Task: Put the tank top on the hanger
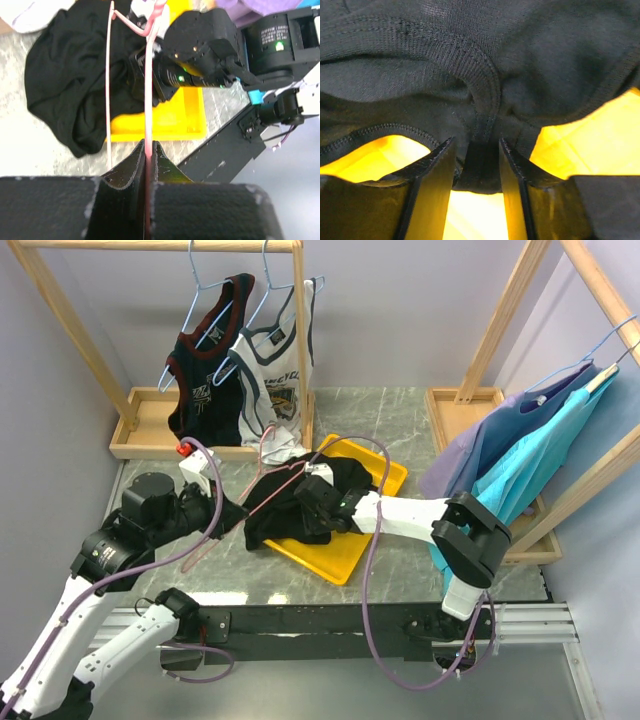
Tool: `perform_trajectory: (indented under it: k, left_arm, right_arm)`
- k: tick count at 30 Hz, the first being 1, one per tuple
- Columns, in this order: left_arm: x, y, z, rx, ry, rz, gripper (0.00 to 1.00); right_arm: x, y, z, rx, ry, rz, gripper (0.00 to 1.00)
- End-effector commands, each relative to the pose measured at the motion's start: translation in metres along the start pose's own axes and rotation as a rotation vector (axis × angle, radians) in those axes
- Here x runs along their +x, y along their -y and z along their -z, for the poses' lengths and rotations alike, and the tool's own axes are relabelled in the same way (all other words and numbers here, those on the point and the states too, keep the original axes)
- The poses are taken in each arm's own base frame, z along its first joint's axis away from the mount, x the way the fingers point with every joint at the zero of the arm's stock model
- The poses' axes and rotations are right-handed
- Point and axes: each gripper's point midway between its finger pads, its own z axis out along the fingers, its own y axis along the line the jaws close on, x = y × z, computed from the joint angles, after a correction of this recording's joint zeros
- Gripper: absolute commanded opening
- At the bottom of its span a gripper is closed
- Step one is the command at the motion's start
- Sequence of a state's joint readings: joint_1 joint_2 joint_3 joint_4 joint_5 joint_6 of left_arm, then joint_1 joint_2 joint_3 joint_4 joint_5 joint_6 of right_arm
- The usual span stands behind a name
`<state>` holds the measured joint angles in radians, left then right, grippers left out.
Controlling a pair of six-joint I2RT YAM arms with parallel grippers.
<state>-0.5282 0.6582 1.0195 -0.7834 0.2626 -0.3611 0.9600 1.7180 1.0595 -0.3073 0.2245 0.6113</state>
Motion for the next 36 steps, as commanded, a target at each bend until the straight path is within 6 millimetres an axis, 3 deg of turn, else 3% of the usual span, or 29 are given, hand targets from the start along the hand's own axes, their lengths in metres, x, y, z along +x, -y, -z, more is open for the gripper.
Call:
perform_trajectory:
  k: [1,2,5,8,11,19,26,36]
  left_arm:
    - [-0.004,0.009,0.012,0.027,0.003,-0.018,0.01]
    - [-0.001,0.011,0.012,0.045,-0.017,-0.029,0.01]
    - [0.009,0.015,0.01,0.074,-0.075,-0.038,0.01]
    - [0.013,0.015,0.01,0.077,-0.105,-0.043,0.01]
    - [0.013,0.018,0.014,0.092,-0.13,-0.058,0.01]
    - [0.021,0.019,0.014,0.097,-0.193,-0.063,0.01]
    - [0.035,0.017,0.004,0.097,-0.263,-0.049,0.01]
    - [0.045,0.018,-0.005,0.102,-0.322,-0.045,0.01]
  right_arm:
    - [-0.008,-0.009,-0.008,-0.006,0.04,-0.022,0.46]
    - [-0.007,-0.002,-0.009,0.025,0.04,-0.021,0.45]
    - [-0.008,0.01,-0.008,0.059,0.053,-0.033,0.2]
    - [-0.013,0.02,-0.005,0.065,0.065,-0.061,0.05]
    - [-0.017,0.025,-0.001,0.063,0.084,-0.079,0.0]
    - [-0.031,0.041,0.013,0.07,0.142,-0.14,0.0]
    - [-0.052,0.041,0.036,0.053,0.215,-0.155,0.0]
    - [-0.066,0.037,0.056,0.026,0.259,-0.154,0.0]
